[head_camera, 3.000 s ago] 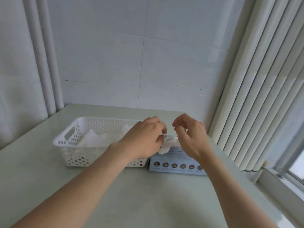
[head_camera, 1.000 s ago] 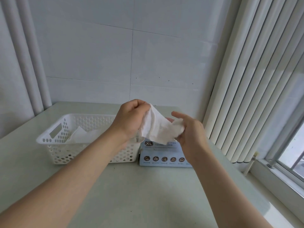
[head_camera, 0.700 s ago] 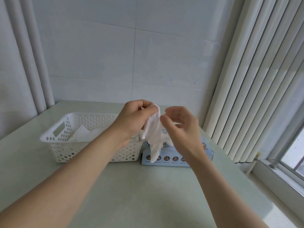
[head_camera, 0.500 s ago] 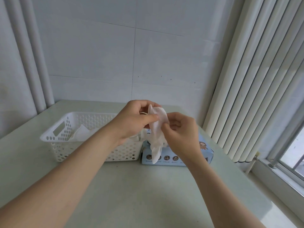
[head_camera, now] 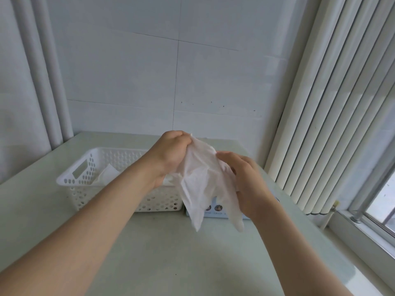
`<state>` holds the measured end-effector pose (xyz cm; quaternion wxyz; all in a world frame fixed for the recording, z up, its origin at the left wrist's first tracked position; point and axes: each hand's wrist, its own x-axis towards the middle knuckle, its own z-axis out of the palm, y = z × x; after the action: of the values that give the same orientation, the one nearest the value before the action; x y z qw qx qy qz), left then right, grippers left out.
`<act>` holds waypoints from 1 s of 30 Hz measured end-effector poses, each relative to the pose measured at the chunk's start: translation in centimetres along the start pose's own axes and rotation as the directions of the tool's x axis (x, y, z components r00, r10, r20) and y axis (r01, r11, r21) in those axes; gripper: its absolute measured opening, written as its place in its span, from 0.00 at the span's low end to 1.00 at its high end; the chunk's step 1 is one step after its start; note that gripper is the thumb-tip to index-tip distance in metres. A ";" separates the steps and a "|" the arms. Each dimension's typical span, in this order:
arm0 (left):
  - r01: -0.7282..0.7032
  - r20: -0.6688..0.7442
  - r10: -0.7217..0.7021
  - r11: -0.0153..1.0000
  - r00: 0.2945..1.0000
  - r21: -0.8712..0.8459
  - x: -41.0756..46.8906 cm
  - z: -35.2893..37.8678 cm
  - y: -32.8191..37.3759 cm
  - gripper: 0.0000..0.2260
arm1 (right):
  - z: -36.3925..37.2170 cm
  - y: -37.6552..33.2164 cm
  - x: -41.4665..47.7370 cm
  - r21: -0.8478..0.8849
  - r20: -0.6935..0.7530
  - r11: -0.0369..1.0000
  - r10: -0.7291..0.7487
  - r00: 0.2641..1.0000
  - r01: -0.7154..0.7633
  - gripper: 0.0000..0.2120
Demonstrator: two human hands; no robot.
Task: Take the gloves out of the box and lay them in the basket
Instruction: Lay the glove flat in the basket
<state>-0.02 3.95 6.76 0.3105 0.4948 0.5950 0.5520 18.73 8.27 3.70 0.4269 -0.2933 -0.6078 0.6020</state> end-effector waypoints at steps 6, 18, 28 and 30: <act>-0.117 -0.062 0.123 0.989 0.990 0.089 0.0 -1.2 0.8 0.11 | -0.6 0.7 0.6 -0.046 0.128 0.999 0.016 0.992 -0.010 0.15; 0.032 -0.173 0.006 0.976 0.985 0.215 1.5 -5.5 -0.2 0.07 | 3.1 0.0 4.5 -0.382 -0.102 0.919 -0.149 0.983 0.100 0.05; 0.163 -0.217 -0.035 0.777 0.976 0.608 3.2 -13.2 -4.5 0.14 | 9.6 0.7 11.1 -0.751 0.100 0.625 -0.211 0.972 0.212 0.05; 0.186 -0.226 -0.037 0.703 0.973 0.686 3.1 -14.1 -4.9 0.12 | 10.8 1.2 12.1 -0.809 0.154 0.537 -0.199 0.968 0.239 0.04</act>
<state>-15.09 2.40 5.36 0.0721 0.4819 0.8164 0.3099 3.53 13.69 5.45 0.2999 -0.3664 -0.8583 0.1979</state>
